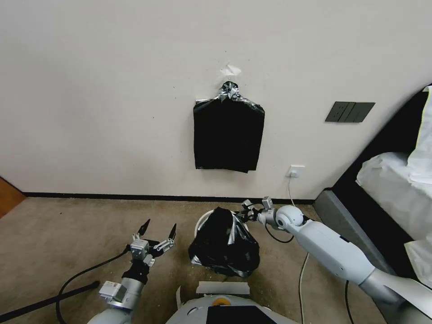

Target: Place a trash bag onto the trash bin.

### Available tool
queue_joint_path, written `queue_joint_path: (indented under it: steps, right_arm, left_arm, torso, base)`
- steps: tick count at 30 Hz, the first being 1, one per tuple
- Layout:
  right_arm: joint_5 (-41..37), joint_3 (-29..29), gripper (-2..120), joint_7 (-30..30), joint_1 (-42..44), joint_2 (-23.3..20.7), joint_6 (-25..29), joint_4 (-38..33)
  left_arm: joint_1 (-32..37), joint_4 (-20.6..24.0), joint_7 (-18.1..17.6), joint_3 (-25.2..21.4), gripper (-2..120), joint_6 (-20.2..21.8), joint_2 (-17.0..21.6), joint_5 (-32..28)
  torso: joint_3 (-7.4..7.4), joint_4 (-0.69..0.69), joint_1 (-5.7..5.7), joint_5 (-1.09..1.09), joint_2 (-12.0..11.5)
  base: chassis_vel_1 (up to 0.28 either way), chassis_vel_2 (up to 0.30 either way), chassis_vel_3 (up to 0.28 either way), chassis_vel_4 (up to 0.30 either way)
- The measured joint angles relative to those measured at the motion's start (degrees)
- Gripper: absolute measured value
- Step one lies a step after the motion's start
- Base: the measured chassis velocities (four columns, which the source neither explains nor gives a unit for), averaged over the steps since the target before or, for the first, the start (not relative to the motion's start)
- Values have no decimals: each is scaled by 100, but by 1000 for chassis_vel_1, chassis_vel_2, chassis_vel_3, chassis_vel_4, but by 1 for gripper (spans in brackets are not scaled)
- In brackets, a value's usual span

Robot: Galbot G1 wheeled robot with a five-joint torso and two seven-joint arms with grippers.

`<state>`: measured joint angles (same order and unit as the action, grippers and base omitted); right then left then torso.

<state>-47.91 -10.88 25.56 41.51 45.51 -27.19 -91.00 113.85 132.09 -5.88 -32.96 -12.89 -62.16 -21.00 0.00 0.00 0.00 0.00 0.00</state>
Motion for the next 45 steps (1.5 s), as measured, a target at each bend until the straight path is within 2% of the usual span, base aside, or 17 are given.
queue_joint_path:
  steps: [2,5,7,8,11,12,15,16,19,20,23,24,28,29,32,37,45]
  right_arm:
    - [-45,28,7,-68,39,-12,-20,-38]
    - [-267,155,7,-389,212,-56,-130,-190]
    - [-621,376,7,-807,488,-95,-312,-417]
    - [-621,376,7,-807,488,-95,-312,-417]
    - [-1194,784,7,-1761,956,-138,-629,-882]
    - [-1194,784,7,-1761,956,-138,-629,-882]
    - [-2004,1165,7,-3034,1367,-91,-717,-1467]
    - [-2004,1165,7,-3034,1367,-91,-717,-1467]
    - [-2351,1435,7,-3780,1658,28,-545,-1897]
    - [-2351,1435,7,-3780,1658,28,-545,-1897]
    - [-2614,1717,7,-4762,2057,278,-243,-2446]
    - [-2614,1717,7,-4762,2057,278,-243,-2446]
    - [-2632,1861,7,-5893,2511,845,278,-2931]
    - [-2632,1861,7,-5893,2511,845,278,-2931]
    - [-2454,1871,7,-6523,2753,1222,658,-3066]
    - [-2148,1904,7,-6835,3082,1546,978,-3103]
    - [-1788,1876,7,-6967,3509,1900,1262,-3100]
  left_arm:
    - [0,3,-3,-2,100,7,2,-21]
    - [-15,5,-25,-11,100,23,9,-64]
    - [-51,10,-78,-13,100,64,21,-137]
    - [-51,10,-78,-13,100,64,21,-137]
    - [-127,41,-113,-12,100,144,50,-257]
    - [-127,41,-113,-12,100,144,50,-257]
    - [-257,43,-132,11,100,235,88,-354]
    - [-257,43,-132,11,100,235,88,-354]
    - [-338,45,-141,29,100,286,110,-401]
    - [-338,45,-141,29,100,286,110,-401]
    - [-421,45,-156,84,100,343,130,-440]
    - [-421,45,-156,84,100,343,130,-440]
    - [-511,29,-179,137,100,390,153,-469]
    - [-511,29,-179,137,100,390,153,-469]
    - [-549,12,-184,138,100,410,181,-511]
    - [-575,-22,-187,115,100,427,202,-592]
    - [-585,-34,-210,148,100,481,197,-618]
  torso:
    - [0,0,0,0,0]
    - [0,0,0,0,0]
    - [0,-1,0,0,0]
    - [0,-1,0,0,0]
    - [0,-1,0,0,0]
    - [0,-1,0,0,0]
    - [0,-1,0,-1,0]
    - [0,-1,0,-1,0]
    - [0,0,0,0,0]
    - [0,0,0,0,0]
    - [0,0,0,0,0]
    - [0,0,0,0,0]
    - [0,0,0,-1,0]
    - [0,0,0,-1,0]
    - [0,0,0,-1,0]
    - [0,-1,0,-1,0]
    - [0,-1,0,-1,0]
  base:
    - [0,0,0,0]
    - [0,0,0,0]
    - [0,0,0,0]
    - [0,0,0,0]
    - [0,0,0,0]
    - [0,0,0,0]
    - [0,0,0,0]
    - [0,0,0,0]
    - [0,0,0,0]
    - [0,0,0,0]
    - [0,0,0,0]
    - [0,0,0,0]
    - [0,0,0,0]
    - [0,0,0,0]
    - [0,0,0,0]
    - [0,0,0,0]
    - [0,0,0,0]
